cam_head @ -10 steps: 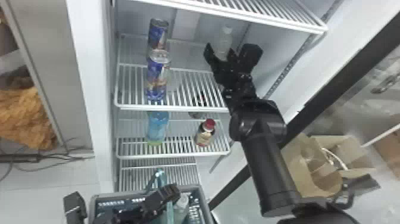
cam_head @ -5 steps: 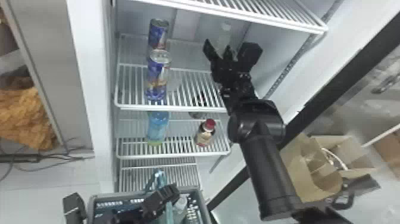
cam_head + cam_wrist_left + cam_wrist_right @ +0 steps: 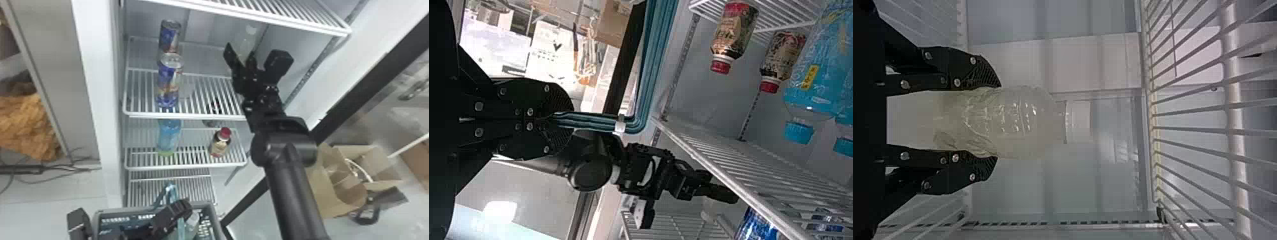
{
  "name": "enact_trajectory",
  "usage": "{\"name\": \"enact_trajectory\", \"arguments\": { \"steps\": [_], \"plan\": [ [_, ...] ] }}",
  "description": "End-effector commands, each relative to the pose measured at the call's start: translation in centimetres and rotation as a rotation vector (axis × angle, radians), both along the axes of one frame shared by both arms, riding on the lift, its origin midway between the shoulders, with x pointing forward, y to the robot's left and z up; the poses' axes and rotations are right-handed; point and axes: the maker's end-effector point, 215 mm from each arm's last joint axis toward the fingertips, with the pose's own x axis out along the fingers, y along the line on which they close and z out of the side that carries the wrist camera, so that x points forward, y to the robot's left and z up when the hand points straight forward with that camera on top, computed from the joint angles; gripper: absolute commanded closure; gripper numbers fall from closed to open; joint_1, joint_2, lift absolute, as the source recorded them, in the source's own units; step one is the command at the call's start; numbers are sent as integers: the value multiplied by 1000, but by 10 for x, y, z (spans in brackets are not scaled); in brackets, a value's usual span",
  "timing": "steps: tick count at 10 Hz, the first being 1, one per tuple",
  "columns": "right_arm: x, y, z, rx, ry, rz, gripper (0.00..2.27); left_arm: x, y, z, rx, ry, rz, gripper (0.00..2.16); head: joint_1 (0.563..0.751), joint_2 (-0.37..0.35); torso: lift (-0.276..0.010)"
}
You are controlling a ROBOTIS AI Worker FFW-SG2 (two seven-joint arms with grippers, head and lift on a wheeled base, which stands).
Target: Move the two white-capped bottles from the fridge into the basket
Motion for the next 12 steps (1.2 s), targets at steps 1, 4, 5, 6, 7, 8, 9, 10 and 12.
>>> {"name": "enact_trajectory", "arguments": {
  "steps": [1, 4, 5, 6, 7, 8, 9, 10, 12],
  "plan": [
    [-20, 8, -6, 9, 31, 18, 911, -2, 0, -1, 0, 1, -5, 1159, 695, -350, 0],
    [-63, 26, 1, 22, 28, 66, 911, -3, -1, -1, -2, 3, -3, 1159, 695, -350, 0],
    [-81, 31, 8, 37, 16, 80, 911, -3, -1, -1, -4, 5, -1, 1159, 695, -350, 0],
    [-96, 37, 16, 56, 4, 96, 911, -5, -2, -1, -7, 9, -2, 1161, 695, -350, 0],
    [-115, 37, 22, 70, 4, 101, 911, -5, -2, -1, -7, 9, -4, 1159, 695, -350, 0],
    [-132, 37, 27, 83, 3, 105, 911, -5, -2, -1, -7, 9, -2, 1159, 695, -350, 0],
    [-152, 39, 31, 87, 16, 112, 911, -4, -1, 0, -8, 9, -1, 1159, 695, -350, 0],
    [-169, 39, 30, 94, 35, 114, 911, -4, -1, 0, -8, 9, -1, 1161, 695, -350, 0],
    [-204, 39, 21, 108, 102, 118, 911, -4, -1, 0, -8, 9, -1, 1161, 695, -350, 0]
  ]
}}
